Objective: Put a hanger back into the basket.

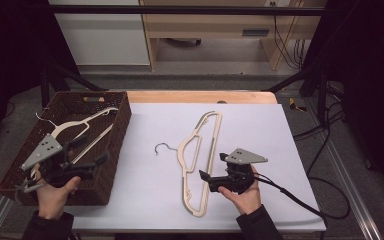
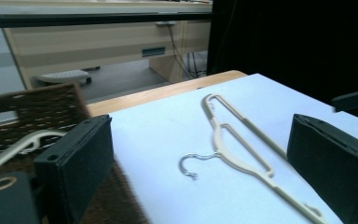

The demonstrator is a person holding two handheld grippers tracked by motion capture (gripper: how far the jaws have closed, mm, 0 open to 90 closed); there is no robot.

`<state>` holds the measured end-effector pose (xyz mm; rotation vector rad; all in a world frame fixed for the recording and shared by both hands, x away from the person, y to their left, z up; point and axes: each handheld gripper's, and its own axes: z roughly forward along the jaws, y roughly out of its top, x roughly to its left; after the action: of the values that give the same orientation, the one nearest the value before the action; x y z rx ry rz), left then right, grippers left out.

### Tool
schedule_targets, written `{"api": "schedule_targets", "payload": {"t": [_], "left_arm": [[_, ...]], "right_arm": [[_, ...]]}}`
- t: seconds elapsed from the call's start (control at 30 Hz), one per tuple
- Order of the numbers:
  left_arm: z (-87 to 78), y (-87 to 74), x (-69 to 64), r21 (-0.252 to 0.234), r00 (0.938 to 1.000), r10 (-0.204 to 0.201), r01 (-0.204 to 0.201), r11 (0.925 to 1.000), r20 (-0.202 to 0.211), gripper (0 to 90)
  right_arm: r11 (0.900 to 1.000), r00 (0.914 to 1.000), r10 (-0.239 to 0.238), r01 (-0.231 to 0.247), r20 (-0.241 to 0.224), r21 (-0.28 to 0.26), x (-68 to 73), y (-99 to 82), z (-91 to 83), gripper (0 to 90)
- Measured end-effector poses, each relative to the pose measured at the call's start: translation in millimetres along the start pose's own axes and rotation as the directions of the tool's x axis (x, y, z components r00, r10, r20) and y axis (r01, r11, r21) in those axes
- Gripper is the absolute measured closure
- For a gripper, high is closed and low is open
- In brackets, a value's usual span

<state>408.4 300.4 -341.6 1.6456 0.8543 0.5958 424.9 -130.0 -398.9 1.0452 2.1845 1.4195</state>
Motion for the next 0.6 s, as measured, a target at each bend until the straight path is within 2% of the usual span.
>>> {"api": "schedule_targets", "payload": {"t": [0.1, 0.17, 0.33, 0.4, 0.5, 0.6], "left_arm": [[7.8, -7.4, -7.5, 0.006, 0.9995, -0.018, 0.018, 0.9998, 0.026, 6.6], [12.3, -11.6, -11.3, 0.011, 0.9984, -0.024, 0.024, 0.9997, 0.051, 6.6], [21.1, -19.2, -20.7, 0.033, 0.9969, 0.005, -0.007, 0.9994, 0.078, 6.7], [24.0, -20.7, -23.2, 0.042, 0.9966, 0.017, -0.020, 0.9989, 0.080, 6.8], [26.1, -21.7, -25.5, 0.053, 0.9962, 0.026, -0.030, 0.9981, 0.083, 6.9], [26.8, -22.2, -26.2, 0.054, 0.9957, 0.026, -0.031, 0.9981, 0.089, 7.0]], "right_arm": [[0.9996, 0.9998, 0.015, -0.015, -0.015, 0.022, 7.6, -2.3, 13.3, 11.3], [0.9987, 0.9999, 0.017, -0.016, -0.005, 0.048, 12.2, -4.7, 22.5, 11.7], [0.9937, 0.9997, 0.022, -0.021, -0.013, 0.110, 21.1, -13.1, 45.0, 15.6], [0.9897, 1.0000, 0.002, -0.002, -0.001, 0.143, 23.9, -17.4, 53.8, 16.6], [0.9814, 0.9999, -0.004, 0.002, 0.013, 0.192, 27.6, -24.6, 65.0, 18.1], [0.9738, 0.9999, 0.011, -0.013, 0.012, 0.227, 30.6, -31.7, 75.7, 22.2]]}}
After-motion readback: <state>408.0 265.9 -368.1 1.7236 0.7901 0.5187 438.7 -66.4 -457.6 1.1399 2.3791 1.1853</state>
